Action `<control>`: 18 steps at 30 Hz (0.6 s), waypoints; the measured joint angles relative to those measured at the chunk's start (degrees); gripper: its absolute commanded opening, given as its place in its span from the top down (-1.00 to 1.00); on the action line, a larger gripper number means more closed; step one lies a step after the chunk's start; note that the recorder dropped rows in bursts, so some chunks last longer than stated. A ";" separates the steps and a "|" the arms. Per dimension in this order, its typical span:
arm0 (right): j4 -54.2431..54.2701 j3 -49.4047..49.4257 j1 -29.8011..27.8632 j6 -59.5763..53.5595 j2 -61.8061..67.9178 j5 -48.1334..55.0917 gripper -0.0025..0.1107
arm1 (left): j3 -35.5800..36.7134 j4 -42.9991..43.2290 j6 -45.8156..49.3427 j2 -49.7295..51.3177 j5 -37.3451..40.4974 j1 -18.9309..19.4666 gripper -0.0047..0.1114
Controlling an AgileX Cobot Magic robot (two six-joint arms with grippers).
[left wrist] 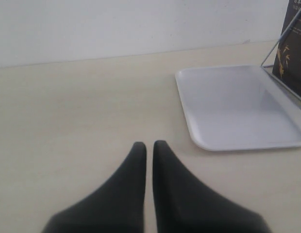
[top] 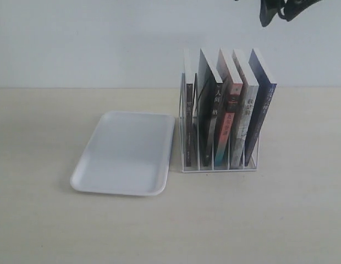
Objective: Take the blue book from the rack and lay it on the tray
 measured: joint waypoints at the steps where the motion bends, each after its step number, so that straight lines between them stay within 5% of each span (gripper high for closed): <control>1: -1.03 0.00 0.00 0.42 0.22 0.00 0.24 | 0.00 0.00 0.00 0.00 0.00 0.00 0.84; 10: -0.09 3.57 -4.50 0.17 4.07 0.12 0.24 | 0.00 0.00 0.00 0.00 0.00 0.00 0.84; 18: 11.79 7.27 -8.31 -4.58 4.47 0.09 0.24 | 0.00 0.00 0.00 0.00 0.00 0.00 0.84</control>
